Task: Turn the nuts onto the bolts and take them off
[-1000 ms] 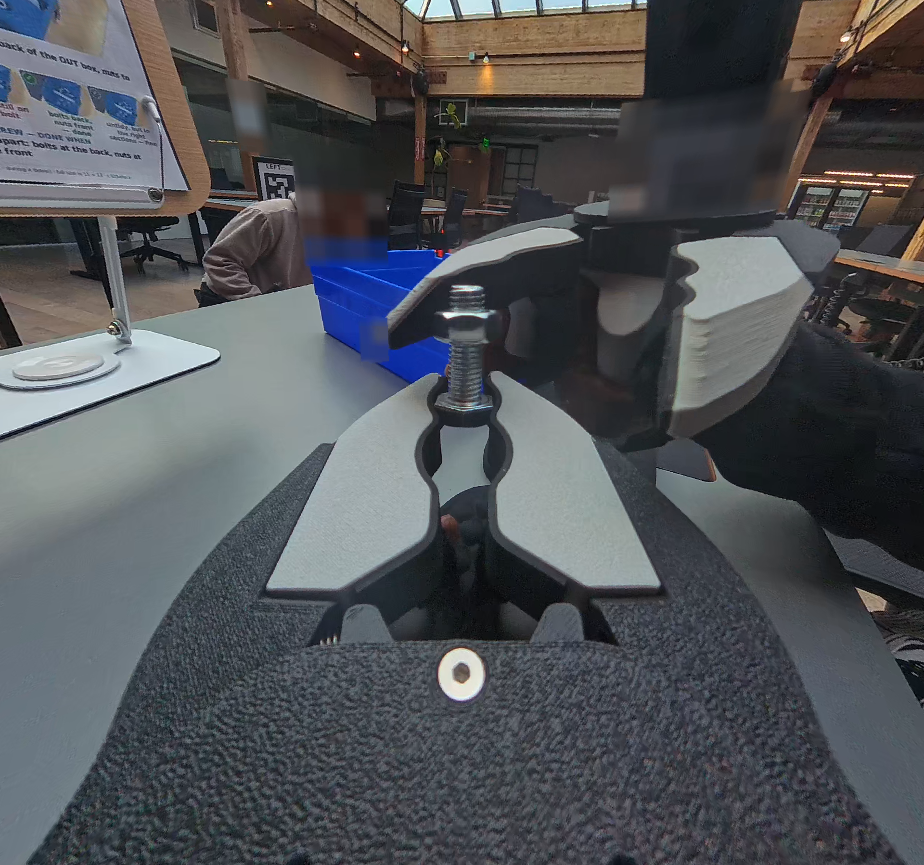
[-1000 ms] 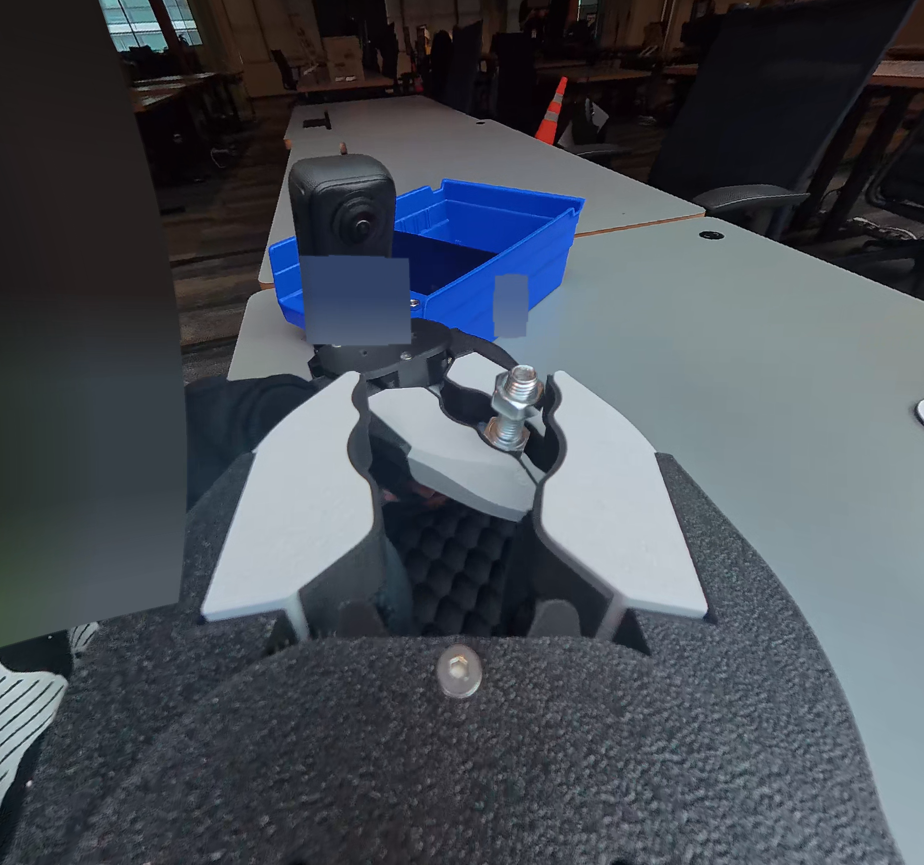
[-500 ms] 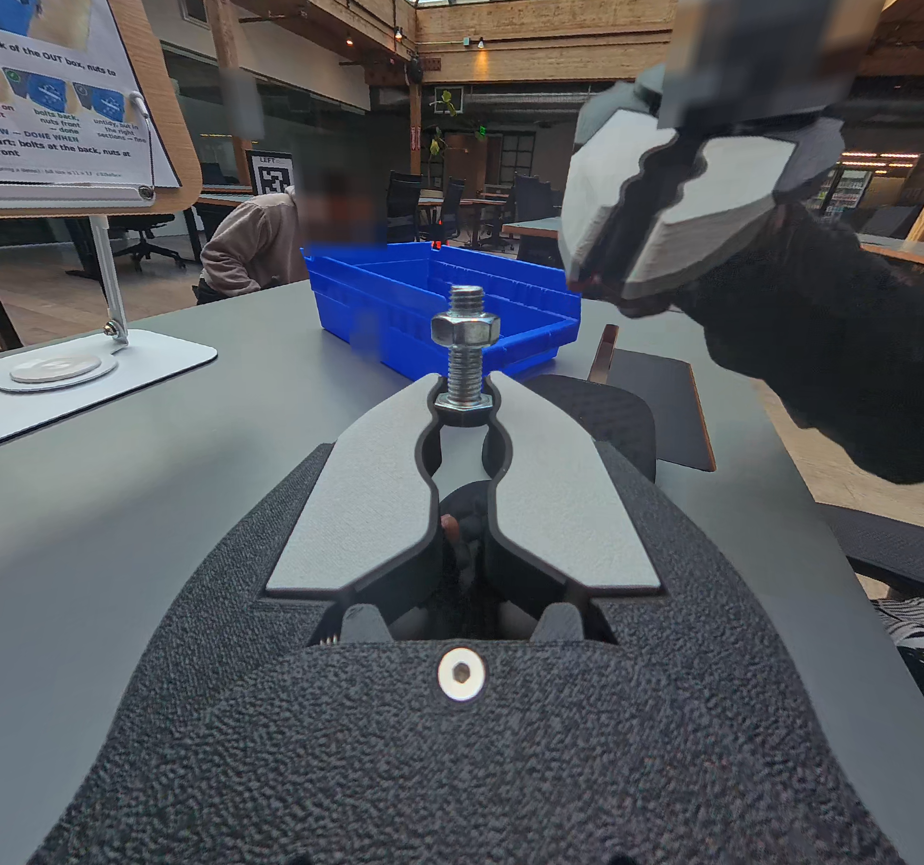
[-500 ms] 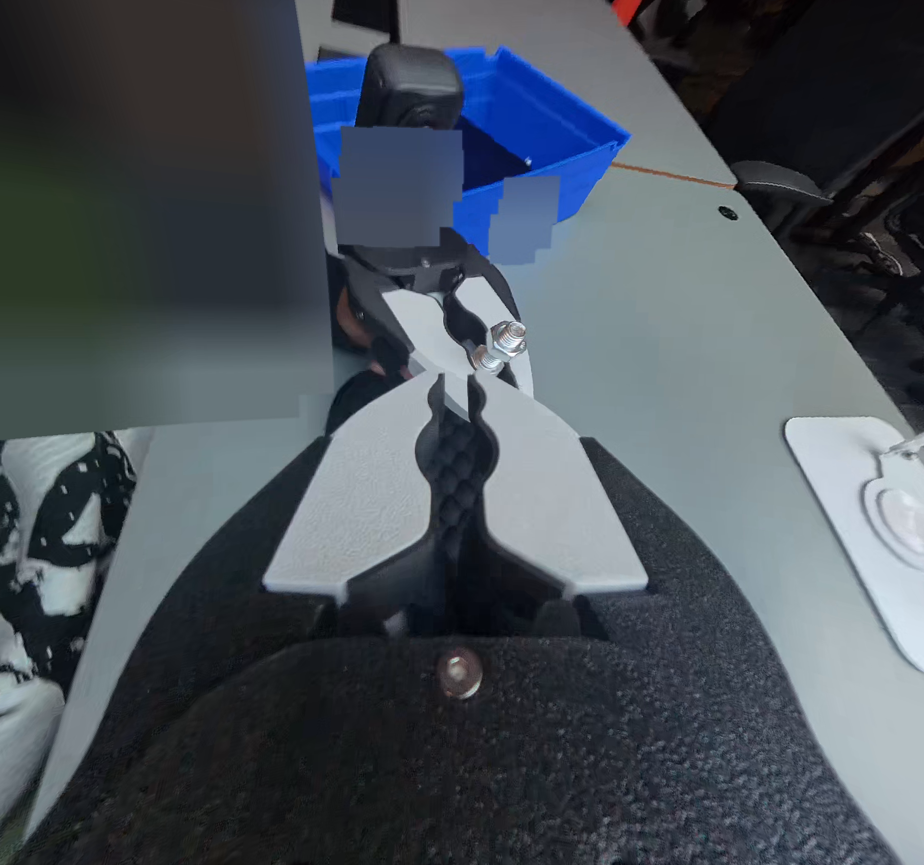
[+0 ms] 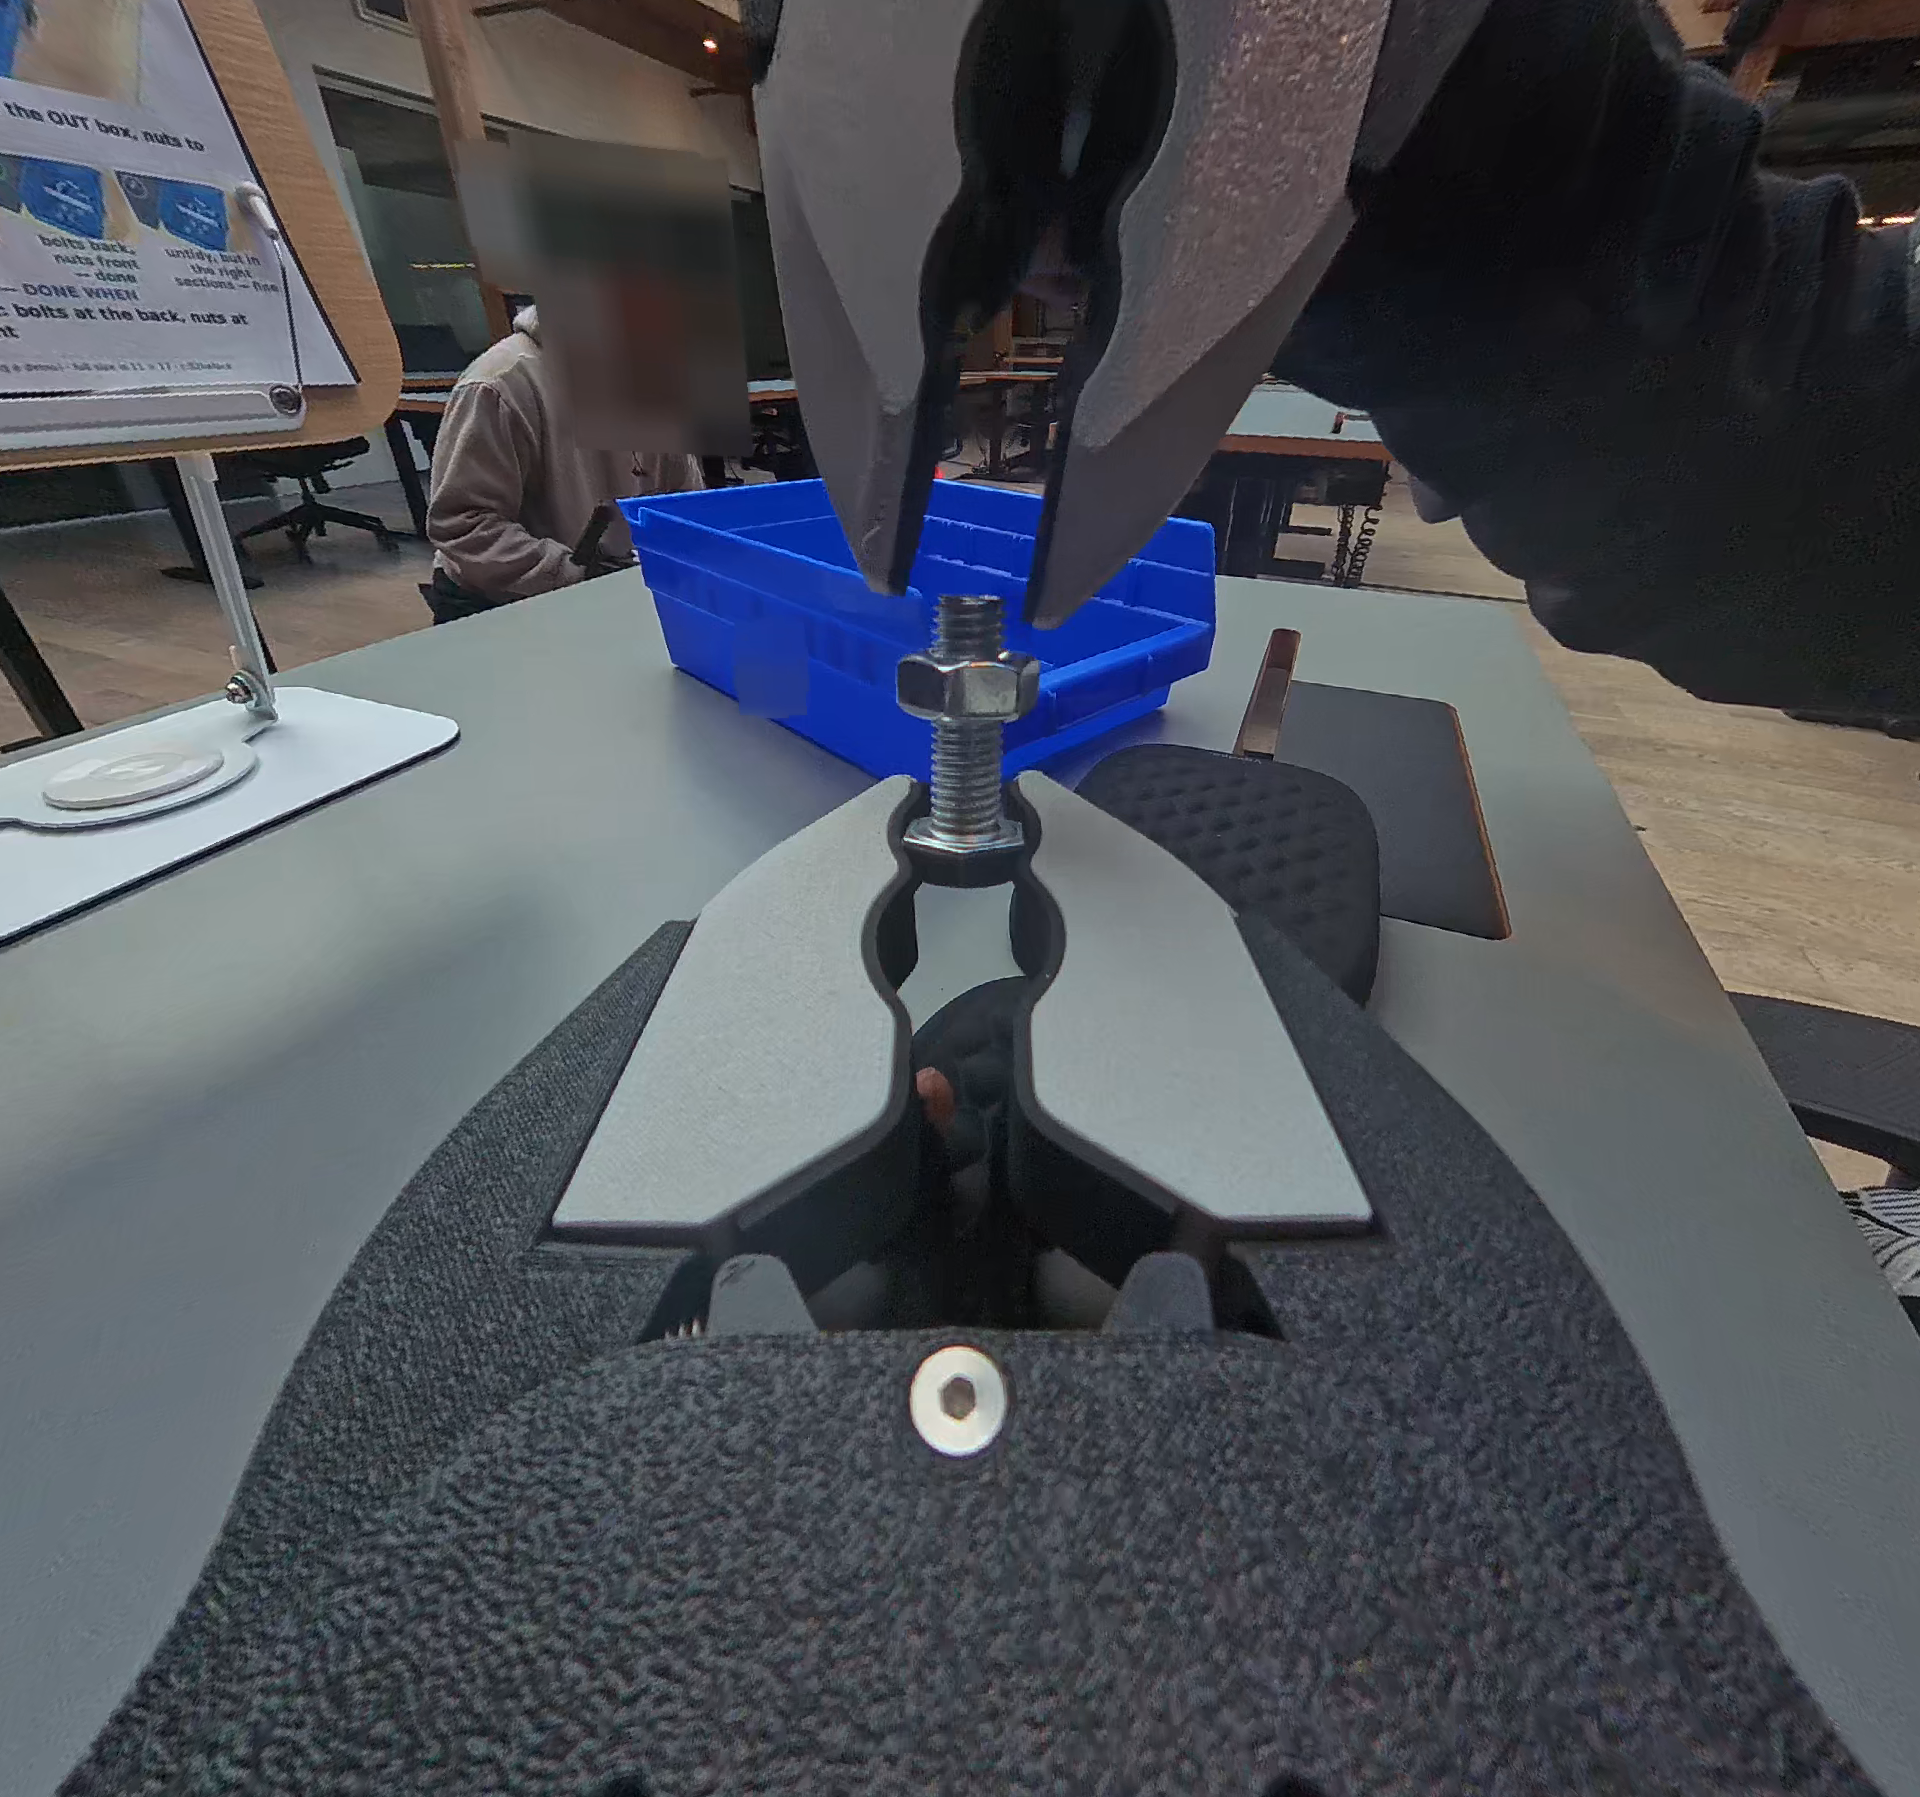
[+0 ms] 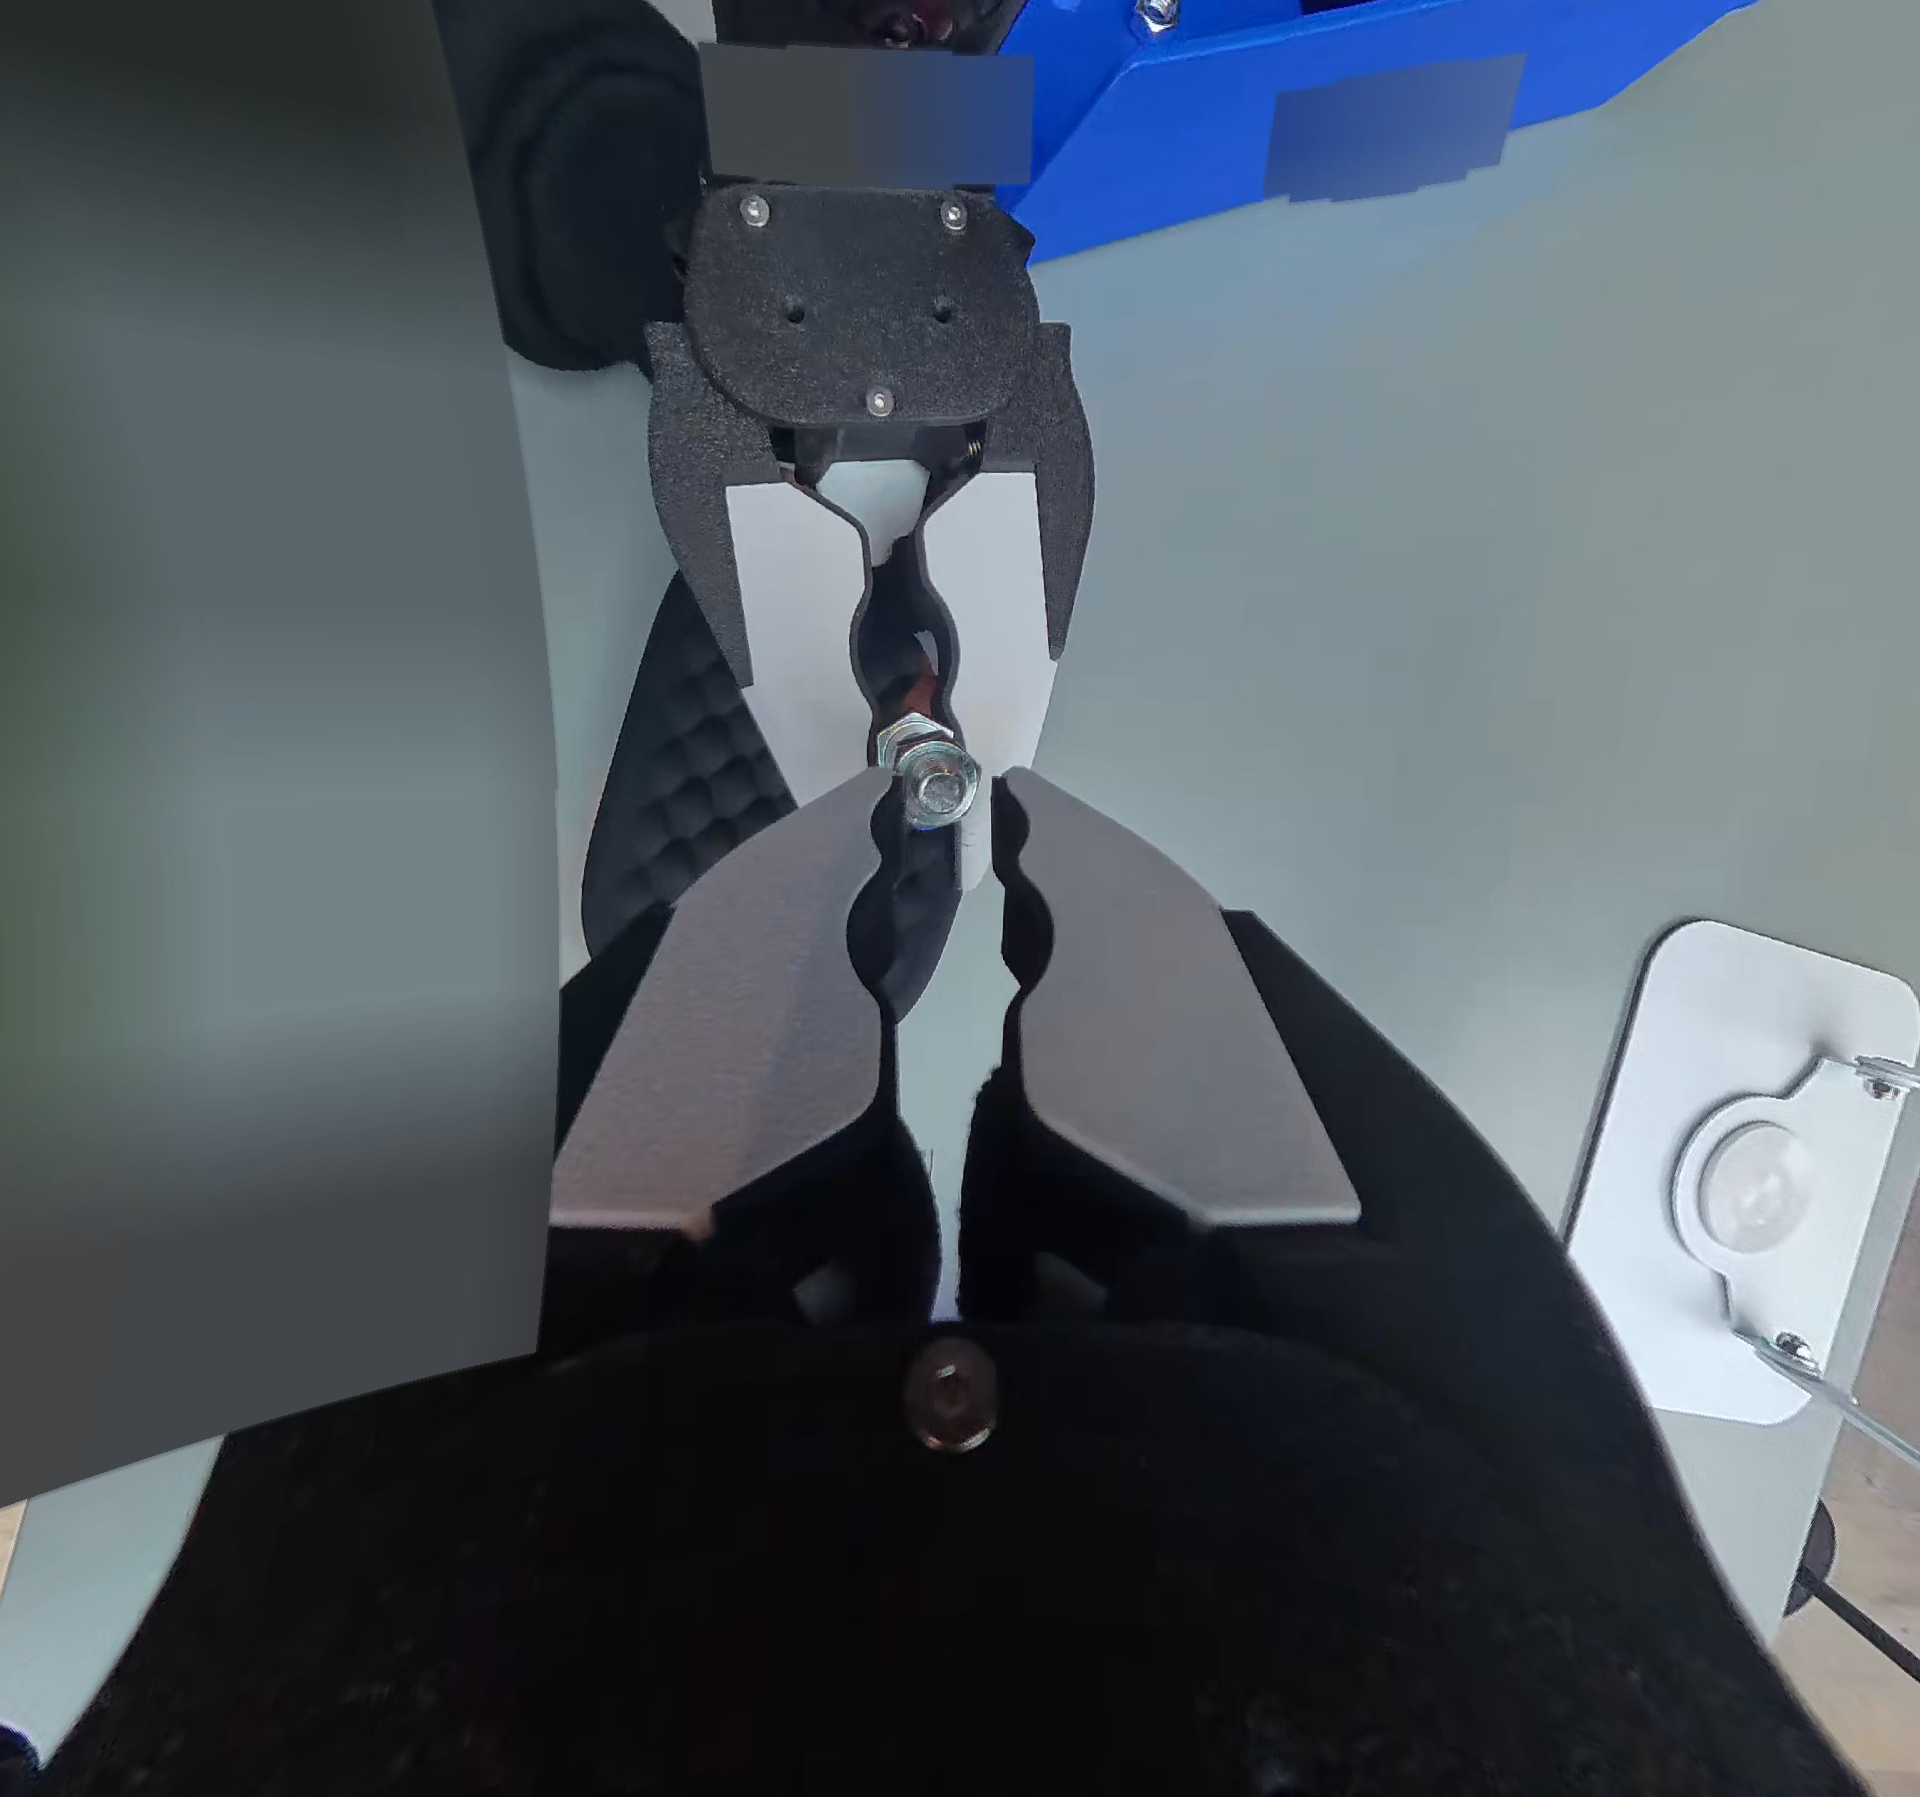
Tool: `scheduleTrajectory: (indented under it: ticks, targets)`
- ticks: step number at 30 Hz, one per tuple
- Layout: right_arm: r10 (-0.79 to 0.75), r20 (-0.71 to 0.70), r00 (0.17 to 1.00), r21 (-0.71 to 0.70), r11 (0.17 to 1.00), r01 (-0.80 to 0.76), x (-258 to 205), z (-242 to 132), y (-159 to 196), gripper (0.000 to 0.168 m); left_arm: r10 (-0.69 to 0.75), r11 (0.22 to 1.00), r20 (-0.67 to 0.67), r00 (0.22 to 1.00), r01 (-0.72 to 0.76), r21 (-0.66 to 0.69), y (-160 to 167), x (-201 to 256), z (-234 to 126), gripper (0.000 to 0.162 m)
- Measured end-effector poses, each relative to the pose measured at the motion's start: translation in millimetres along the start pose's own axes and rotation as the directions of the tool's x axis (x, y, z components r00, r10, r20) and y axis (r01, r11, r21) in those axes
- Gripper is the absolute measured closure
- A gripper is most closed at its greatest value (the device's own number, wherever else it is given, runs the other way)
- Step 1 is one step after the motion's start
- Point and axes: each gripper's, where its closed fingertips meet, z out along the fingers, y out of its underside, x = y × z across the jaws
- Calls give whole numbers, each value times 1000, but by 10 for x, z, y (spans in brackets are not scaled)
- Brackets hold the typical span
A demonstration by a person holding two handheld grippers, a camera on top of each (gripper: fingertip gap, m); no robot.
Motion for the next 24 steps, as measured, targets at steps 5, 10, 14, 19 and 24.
scheduleTrajectory:
  ticks: [5, 10, 14, 19, 24]
  targets:
    - [-13, 5, 1000, 2, 1000, 13, -13, 30, -3, 160, 2, 1000, 5, 1000, -2, -3, 2, -4, 0, 148]
    - [49, -46, 998, -12, 999, -49, 141, -138, 200, 160, -19, 1000, 51, 999, 18, 26, -31, -84, -5, 116]
    - [218, -180, 959, -102, 966, -239, 490, -469, 852, 160, -28, 999, 95, 995, 26, 30, -35, -142, 3, 89]
    - [478, -352, 805, -203, 800, -564, 774, -889, 2062, 159, -46, 994, 153, 987, 31, 103, -120, -233, -10, 55]
    - [659, -414, 627, -218, 597, -772, 801, -945, 3021, 159, -36, 993, 149, 988, 18, 118, -140, -236, -21, 57]
